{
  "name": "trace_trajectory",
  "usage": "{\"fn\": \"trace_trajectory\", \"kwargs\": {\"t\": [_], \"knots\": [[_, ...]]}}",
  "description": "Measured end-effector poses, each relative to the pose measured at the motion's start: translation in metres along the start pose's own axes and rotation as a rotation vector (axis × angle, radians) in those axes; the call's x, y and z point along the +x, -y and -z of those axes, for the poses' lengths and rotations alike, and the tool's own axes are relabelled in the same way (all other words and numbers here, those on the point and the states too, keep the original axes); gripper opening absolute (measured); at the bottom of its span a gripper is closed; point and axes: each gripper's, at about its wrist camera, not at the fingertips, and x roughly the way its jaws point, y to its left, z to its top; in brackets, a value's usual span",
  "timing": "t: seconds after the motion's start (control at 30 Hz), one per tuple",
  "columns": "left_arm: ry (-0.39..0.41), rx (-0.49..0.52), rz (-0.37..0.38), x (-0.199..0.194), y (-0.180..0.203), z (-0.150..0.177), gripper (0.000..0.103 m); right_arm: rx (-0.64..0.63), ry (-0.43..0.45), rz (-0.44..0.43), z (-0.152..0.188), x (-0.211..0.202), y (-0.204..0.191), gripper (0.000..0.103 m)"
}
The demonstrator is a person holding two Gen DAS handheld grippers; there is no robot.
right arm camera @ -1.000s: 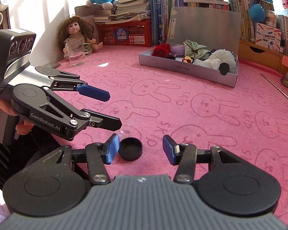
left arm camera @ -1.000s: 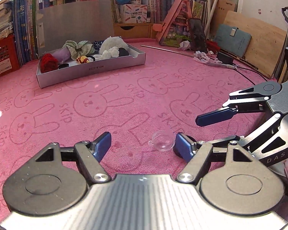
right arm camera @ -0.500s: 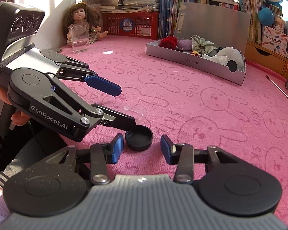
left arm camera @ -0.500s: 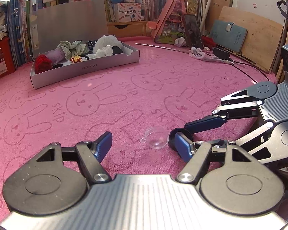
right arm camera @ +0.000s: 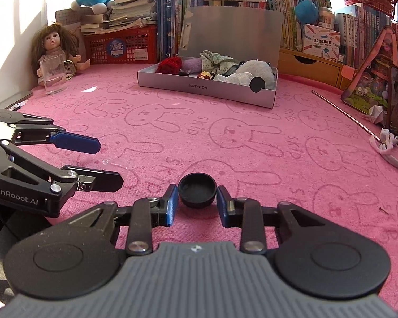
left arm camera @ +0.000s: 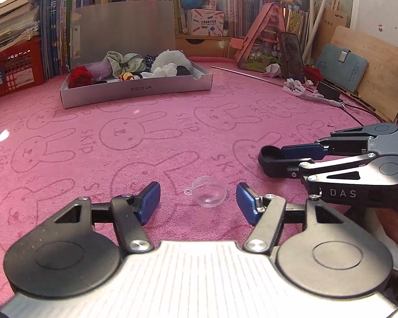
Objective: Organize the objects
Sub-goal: 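Grasp the clear plastic lid with the left tool while the right tool grasps a black cap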
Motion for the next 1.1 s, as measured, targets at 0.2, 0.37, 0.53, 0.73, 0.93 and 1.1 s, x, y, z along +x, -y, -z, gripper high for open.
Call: {"fn": "trace_trajectory", "kwargs": {"t": [0.2,0.37,0.53,0.73,0.93,1.1], "knots": [[0.048,0.018,-0.093,0.005,0.027,0.009,0.068,0.034,0.021,0.038,0.004,-0.002,0.004,0.037],[0.049,0.043,-0.126,0.01,0.034,0.009,0.064,0.059,0.031,0.042,0.007,-0.003,0.005,0.037],[0.049,0.03,-0.123,0.009,0.031,0.005,0.039,0.069,0.04,0.039,0.006,-0.002,0.004,0.037],[0.049,0.028,-0.129,0.011,0.029,-0.001,0.039,0.072,0.051,0.034,-0.001,0.001,0.001,0.037],[0.054,0.013,-0.132,0.017,0.019,-0.018,0.039,0.092,0.045,0.029,-0.013,0.009,0.003,0.037],[0.05,-0.012,-0.14,0.027,0.005,-0.033,0.039,0.095,0.041,0.033,-0.029,0.02,0.006,0.037]]}}
